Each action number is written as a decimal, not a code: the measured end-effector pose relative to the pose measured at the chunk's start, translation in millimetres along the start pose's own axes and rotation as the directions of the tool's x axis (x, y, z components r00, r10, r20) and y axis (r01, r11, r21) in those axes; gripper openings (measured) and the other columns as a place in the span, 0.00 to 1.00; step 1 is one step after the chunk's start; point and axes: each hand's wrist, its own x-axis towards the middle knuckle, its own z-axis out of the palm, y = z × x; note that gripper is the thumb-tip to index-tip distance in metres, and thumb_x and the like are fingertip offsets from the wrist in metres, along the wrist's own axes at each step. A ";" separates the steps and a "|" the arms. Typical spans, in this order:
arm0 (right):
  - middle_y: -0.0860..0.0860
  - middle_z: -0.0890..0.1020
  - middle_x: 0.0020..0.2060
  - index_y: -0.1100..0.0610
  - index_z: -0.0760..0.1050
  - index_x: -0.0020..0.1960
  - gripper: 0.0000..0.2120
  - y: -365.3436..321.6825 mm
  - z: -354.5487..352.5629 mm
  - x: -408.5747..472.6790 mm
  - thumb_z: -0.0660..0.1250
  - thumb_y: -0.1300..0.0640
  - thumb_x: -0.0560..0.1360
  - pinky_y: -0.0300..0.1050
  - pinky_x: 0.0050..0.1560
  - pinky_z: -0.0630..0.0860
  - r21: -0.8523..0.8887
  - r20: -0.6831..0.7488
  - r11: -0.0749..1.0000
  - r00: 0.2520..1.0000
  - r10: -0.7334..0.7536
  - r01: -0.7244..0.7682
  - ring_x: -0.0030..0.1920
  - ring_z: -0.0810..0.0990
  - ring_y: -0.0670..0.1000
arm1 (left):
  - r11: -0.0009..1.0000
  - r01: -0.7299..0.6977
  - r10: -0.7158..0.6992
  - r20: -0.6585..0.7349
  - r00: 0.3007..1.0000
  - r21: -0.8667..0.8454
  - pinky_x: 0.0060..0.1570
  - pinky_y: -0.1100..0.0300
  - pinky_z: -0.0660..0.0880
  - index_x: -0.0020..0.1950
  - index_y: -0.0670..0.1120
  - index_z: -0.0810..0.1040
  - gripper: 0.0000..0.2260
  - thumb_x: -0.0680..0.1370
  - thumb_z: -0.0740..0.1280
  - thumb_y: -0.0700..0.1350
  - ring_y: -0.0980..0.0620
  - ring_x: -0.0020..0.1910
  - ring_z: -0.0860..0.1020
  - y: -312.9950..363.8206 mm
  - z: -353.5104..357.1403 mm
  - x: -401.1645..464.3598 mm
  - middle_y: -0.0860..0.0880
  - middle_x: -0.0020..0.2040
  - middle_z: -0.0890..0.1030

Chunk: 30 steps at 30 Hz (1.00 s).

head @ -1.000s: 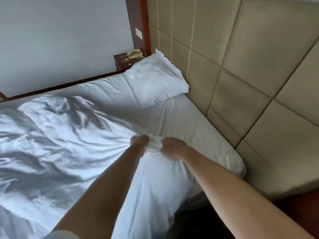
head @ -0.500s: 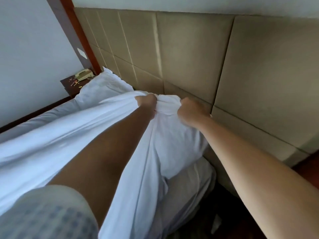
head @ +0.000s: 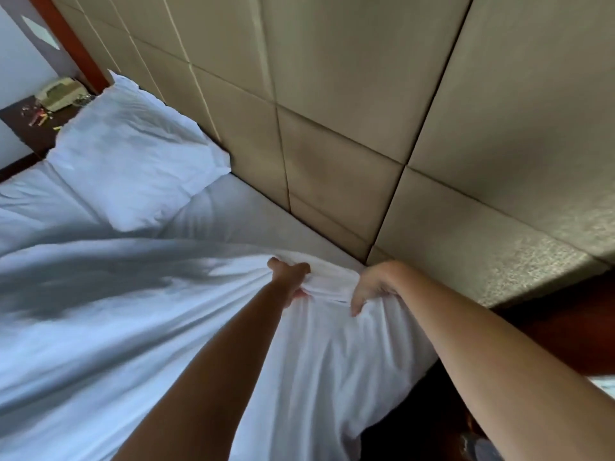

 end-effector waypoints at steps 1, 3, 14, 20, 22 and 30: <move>0.58 0.74 0.66 0.62 0.69 0.69 0.27 2.7 -5.7 10.6 0.71 0.52 0.74 0.43 0.49 0.73 -0.069 -0.131 0.997 0.991 0.012 -0.021 0.60 0.77 0.56 | 0.998 0.034 -0.034 -0.001 0.999 -0.049 0.43 0.44 0.80 0.61 0.45 0.56 0.22 0.75 0.65 0.35 0.41 0.48 0.78 2.4 8.8 4.1 0.40 0.56 0.69; 0.54 0.76 0.63 0.58 0.72 0.66 0.20 11.1 -8.1 34.7 0.68 0.56 0.75 0.43 0.53 0.73 -0.164 -0.471 0.981 0.882 0.013 -0.102 0.62 0.77 0.54 | 0.987 0.092 -0.090 0.026 0.996 -0.130 0.45 0.45 0.80 0.61 0.47 0.57 0.22 0.74 0.63 0.33 0.44 0.42 0.76 4.0 23.4 13.1 0.42 0.51 0.69; 0.57 0.58 0.72 0.53 0.57 0.74 0.28 38.8 67.9 132.3 0.60 0.54 0.76 0.54 0.72 0.53 -0.300 -0.471 0.952 0.876 -0.098 -0.055 0.73 0.54 0.59 | 0.838 -0.071 -0.054 0.211 0.976 0.541 0.27 0.70 0.67 0.66 0.39 0.71 0.17 0.79 0.56 0.32 0.51 0.35 0.71 -83.1 16.4 66.4 0.42 0.50 0.73; 0.55 0.67 0.66 0.53 0.61 0.72 0.26 15.2 73.5 121.3 0.61 0.52 0.76 0.50 0.63 0.64 -0.281 -0.434 0.950 0.864 -0.254 0.138 0.67 0.65 0.57 | 0.797 -0.104 0.013 0.156 0.988 0.595 0.53 0.51 0.73 0.65 0.40 0.73 0.16 0.78 0.59 0.33 0.40 0.53 0.76 -85.4 -13.0 50.4 0.34 0.62 0.76; 0.55 0.67 0.67 0.54 0.60 0.73 0.26 10.9 75.5 111.9 0.61 0.52 0.76 0.49 0.63 0.65 -0.277 -0.420 0.945 0.863 -0.281 0.173 0.67 0.66 0.57 | 0.718 -0.123 0.022 0.154 0.988 0.685 0.60 0.55 0.72 0.68 0.42 0.71 0.18 0.78 0.59 0.35 0.41 0.61 0.75 -76.9 -18.0 35.1 0.40 0.65 0.75; 0.57 0.65 0.69 0.55 0.57 0.75 0.27 30.5 100.1 93.0 0.57 0.52 0.78 0.51 0.62 0.71 0.066 -0.363 0.977 0.917 -0.166 0.203 0.66 0.69 0.59 | 0.624 -0.164 0.092 0.137 0.986 0.764 0.57 0.59 0.73 0.65 0.48 0.74 0.17 0.77 0.65 0.43 0.48 0.59 0.76 -99.7 -36.6 -25.1 0.46 0.63 0.77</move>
